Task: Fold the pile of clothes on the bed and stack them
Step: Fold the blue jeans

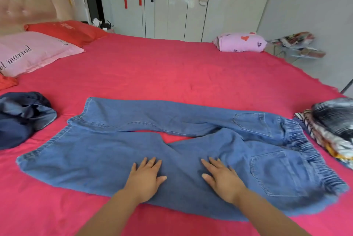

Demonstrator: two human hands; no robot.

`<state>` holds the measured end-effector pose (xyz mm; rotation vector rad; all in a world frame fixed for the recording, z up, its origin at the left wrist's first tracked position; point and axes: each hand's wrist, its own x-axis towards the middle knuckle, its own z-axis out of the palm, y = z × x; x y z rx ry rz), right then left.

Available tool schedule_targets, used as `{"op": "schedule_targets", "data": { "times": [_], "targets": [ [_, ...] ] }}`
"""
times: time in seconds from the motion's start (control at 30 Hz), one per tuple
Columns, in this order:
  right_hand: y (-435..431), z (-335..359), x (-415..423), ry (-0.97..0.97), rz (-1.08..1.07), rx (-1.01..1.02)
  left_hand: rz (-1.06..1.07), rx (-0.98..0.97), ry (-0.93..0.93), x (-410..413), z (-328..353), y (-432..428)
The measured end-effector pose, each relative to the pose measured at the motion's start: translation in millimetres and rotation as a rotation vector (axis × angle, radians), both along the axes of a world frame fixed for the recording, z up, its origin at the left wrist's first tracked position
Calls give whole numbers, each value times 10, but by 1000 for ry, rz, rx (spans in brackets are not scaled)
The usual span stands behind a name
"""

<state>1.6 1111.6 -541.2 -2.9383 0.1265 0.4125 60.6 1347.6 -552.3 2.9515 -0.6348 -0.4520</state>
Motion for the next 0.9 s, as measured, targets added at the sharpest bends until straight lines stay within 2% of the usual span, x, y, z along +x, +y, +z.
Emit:
{"op": "schedule_targets", "data": {
  "times": [0.17,0.27,0.37,0.47,0.53,0.7,0.77,0.9],
  "targets": [
    [-523,40,-534,-18,-50,-53,-196,-89,34,-309,61,-284],
    [-921,-5,-918,23,-71,-76,-284,12,61,-485,-12,-406],
    [-1205,-37,-1160,45,-93,-137,-281,50,-49,-539,-39,-423],
    [-1354,2,-1242,24,-71,-134,-271,-31,-147,-537,76,-428],
    [-1438,59,-1234,-40,-78,-174,-230,-87,-167,-506,181,-427],
    [-1845,162,-1290,-273,-194,-288,-102,-55,-223,-336,349,-298],
    [-1971,265,-1293,-286,-174,-332,-71,-67,-242,-281,452,-242],
    [-2115,584,-1182,-278,-66,-400,-177,-62,-254,-183,743,-134]
  ]
}}
